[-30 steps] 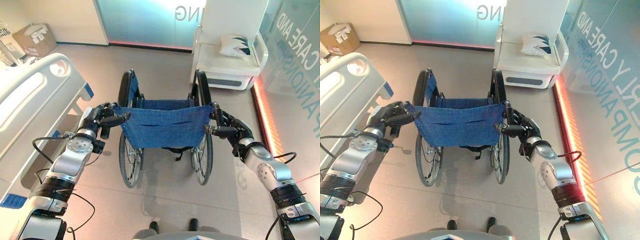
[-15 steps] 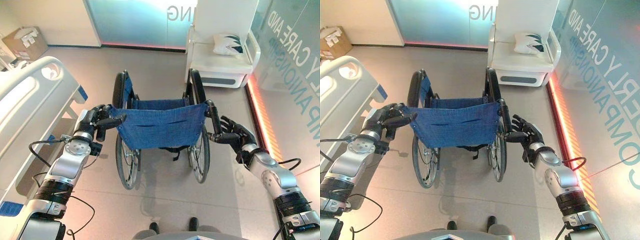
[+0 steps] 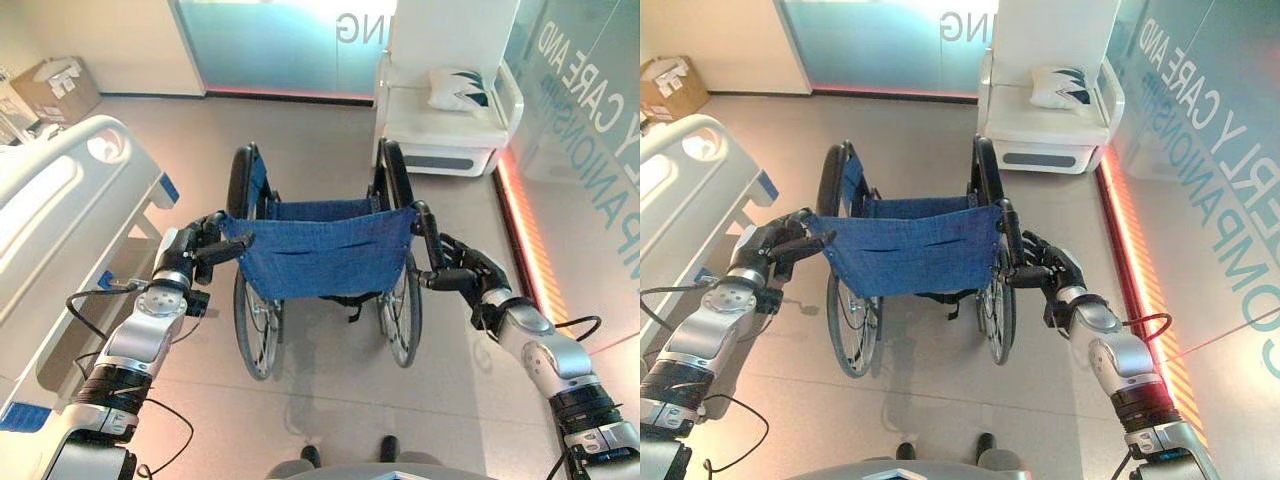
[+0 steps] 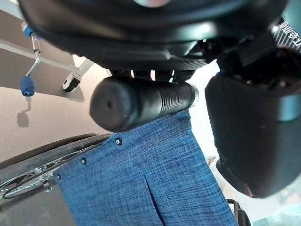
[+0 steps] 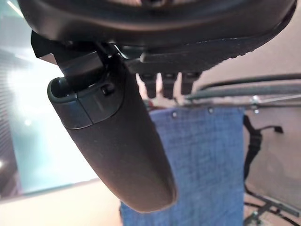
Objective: Push the wheelchair next to the bed
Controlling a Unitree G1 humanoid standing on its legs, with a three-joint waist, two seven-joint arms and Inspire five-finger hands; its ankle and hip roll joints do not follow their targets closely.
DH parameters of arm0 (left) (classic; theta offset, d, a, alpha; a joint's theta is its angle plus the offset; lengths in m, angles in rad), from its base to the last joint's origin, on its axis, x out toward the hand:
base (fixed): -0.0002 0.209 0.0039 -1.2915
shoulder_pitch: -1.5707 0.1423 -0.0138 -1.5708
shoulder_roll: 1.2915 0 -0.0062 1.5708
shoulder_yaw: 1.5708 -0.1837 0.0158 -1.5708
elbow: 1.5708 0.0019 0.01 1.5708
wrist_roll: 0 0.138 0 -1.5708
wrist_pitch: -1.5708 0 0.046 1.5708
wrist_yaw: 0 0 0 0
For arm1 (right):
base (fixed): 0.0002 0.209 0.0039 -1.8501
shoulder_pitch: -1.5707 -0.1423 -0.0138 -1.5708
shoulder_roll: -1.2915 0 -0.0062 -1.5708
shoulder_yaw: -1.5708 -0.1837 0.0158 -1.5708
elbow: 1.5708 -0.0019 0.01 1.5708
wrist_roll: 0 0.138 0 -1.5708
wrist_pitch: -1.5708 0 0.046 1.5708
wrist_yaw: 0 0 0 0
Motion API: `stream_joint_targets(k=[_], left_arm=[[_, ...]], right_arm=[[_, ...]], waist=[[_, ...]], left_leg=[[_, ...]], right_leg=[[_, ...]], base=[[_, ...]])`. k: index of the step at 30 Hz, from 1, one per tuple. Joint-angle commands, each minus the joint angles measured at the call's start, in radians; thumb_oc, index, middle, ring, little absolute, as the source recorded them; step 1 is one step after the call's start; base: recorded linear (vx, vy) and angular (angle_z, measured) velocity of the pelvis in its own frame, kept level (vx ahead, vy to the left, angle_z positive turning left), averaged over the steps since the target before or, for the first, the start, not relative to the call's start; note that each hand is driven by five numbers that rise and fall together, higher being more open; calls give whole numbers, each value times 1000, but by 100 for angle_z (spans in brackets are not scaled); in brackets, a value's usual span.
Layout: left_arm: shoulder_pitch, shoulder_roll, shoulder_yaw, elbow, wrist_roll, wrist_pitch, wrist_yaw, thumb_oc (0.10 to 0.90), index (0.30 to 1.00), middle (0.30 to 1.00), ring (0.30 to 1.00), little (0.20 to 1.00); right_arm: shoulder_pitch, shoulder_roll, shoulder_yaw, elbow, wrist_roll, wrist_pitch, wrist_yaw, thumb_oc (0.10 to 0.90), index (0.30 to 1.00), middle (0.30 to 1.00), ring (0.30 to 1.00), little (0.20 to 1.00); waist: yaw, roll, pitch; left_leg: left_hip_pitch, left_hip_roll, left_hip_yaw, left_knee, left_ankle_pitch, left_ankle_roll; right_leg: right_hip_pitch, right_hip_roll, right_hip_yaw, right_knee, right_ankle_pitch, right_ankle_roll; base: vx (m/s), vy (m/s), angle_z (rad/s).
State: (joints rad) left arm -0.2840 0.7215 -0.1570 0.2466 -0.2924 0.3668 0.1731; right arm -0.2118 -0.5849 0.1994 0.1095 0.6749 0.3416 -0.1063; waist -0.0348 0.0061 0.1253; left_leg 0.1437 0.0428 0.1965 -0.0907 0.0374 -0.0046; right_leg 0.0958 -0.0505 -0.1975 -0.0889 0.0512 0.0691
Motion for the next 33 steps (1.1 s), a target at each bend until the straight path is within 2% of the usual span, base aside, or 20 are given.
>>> stream_joint_targets(k=[1, 9, 16, 23, 29, 33], left_arm=[[-100, 6, -31, 47, -9, -27, 11, 800, 900, 900, 900, 900], [-174, -19, -100, 119, 5, -36, 45, 800, 900, 900, 900, 900], [-210, -45, -132, 152, 13, -41, 59, 800, 900, 900, 900, 900], [-210, -71, -145, 173, 10, 23, 68, 800, 900, 900, 900, 900], [-197, -83, -137, 206, -26, 28, 61, 800, 900, 900, 900, 900], [-189, -97, -141, 229, -35, 31, 67, 800, 900, 900, 900, 900]], right_arm=[[-141, -37, 21, -50, -17, -129, -25, 800, 900, 900, 900, 900], [-231, -23, 68, 3, -3, -108, -64, 800, 900, 900, 900, 900], [-265, -5, 87, 38, -11, -118, -78, 800, 900, 900, 900, 900], [-284, 16, 88, 49, -13, -123, -123, 800, 900, 900, 900, 900], [-290, 21, 81, 51, 14, -120, -140, 800, 900, 900, 900, 900], [-281, 34, 67, 48, 90, -148, -163, 800, 900, 900, 900, 900]], waist=[[-2, -14, -65], [-2, -16, -68], [-2, -19, -69], [1, -17, -68], [3, -15, -65], [4, -14, -64]], left_leg=[[-14, -70, 19, 3, -59, -2], [-11, -71, 13, 3, -60, -3], [-9, -71, 10, 3, -60, -2], [-6, -72, 8, 3, -60, 0], [-4, -74, 4, 3, -60, 2], [-4, -75, 0, 3, -61, 3]], right_leg=[[15, 9, -17, 24, -36, 44], [20, 10, -20, 24, -38, 42], [23, 10, -22, 28, -41, 38], [27, 10, -23, 28, -43, 37], [30, 9, -24, 31, -46, 36], [31, 7, -28, 36, -49, 37]], base=[[0, 0, 0], [0, 0, 0], [0, 0, 0], [0, 0, 0], [0, 0, 0], [0, 0, 0]])
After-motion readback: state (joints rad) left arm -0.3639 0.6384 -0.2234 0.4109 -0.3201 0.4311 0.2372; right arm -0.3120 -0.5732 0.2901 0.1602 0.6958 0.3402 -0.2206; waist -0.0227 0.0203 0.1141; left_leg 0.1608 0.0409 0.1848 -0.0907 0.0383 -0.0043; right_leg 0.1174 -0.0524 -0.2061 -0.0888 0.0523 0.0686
